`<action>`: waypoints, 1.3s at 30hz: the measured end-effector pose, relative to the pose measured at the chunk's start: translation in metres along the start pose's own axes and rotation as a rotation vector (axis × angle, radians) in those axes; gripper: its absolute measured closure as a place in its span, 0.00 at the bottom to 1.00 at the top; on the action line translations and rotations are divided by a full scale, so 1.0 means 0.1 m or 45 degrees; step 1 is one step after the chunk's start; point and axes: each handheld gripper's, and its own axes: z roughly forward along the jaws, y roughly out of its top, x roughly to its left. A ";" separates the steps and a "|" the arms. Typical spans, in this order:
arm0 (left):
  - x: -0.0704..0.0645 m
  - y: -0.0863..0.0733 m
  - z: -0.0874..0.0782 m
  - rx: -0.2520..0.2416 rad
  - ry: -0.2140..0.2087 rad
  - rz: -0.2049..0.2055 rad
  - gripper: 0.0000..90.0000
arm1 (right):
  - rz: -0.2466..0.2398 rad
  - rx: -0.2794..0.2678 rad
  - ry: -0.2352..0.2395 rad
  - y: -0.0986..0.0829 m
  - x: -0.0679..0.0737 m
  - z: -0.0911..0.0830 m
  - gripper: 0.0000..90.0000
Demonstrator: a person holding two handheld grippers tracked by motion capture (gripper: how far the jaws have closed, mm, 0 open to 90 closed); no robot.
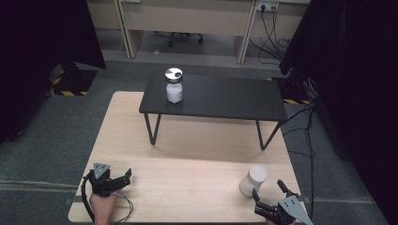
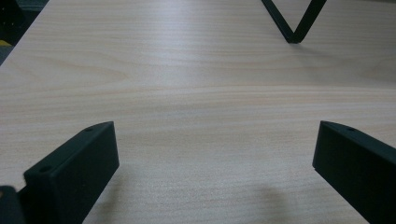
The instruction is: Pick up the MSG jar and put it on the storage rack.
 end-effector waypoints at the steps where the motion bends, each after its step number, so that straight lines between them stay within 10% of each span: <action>1: 0.00 0.00 0.00 0.000 0.000 0.001 0.00 | -0.001 -0.003 0.006 0.00 0.00 0.01 0.01; 39: 0.00 0.00 0.00 -0.001 -0.002 0.009 0.00 | 0.010 -0.066 0.085 0.01 0.09 0.32 0.00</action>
